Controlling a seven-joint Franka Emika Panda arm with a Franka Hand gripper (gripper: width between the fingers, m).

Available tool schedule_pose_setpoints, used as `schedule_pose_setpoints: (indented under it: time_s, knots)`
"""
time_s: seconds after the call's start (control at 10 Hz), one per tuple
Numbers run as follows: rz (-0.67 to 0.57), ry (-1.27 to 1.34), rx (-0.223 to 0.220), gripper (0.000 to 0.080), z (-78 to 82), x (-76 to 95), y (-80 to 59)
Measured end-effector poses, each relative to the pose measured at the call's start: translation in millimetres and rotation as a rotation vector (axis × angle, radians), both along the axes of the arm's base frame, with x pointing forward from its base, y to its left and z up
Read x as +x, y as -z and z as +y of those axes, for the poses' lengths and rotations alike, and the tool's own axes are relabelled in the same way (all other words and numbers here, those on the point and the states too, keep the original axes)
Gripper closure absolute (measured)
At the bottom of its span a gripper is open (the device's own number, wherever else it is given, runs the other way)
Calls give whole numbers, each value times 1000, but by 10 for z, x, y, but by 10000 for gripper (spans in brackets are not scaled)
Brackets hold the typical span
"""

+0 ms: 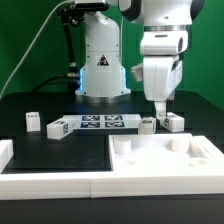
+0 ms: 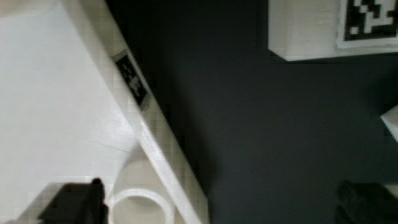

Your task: Assemble one leg

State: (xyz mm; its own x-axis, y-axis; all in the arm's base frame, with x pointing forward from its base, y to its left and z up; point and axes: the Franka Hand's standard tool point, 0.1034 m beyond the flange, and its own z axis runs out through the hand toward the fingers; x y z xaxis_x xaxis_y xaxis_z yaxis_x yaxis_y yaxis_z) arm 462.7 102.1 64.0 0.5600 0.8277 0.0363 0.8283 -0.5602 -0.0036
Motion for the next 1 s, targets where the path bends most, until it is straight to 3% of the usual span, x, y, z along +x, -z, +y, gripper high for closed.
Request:
schedule_pose_setpoints:
  time_s: [0.5,0.7,1.0]
  knots:
    - [7,550,41,150,476,-514,125]
    - [14,682,61,150,509,-515,134]
    - [47,664,37,150,507,-513,151]
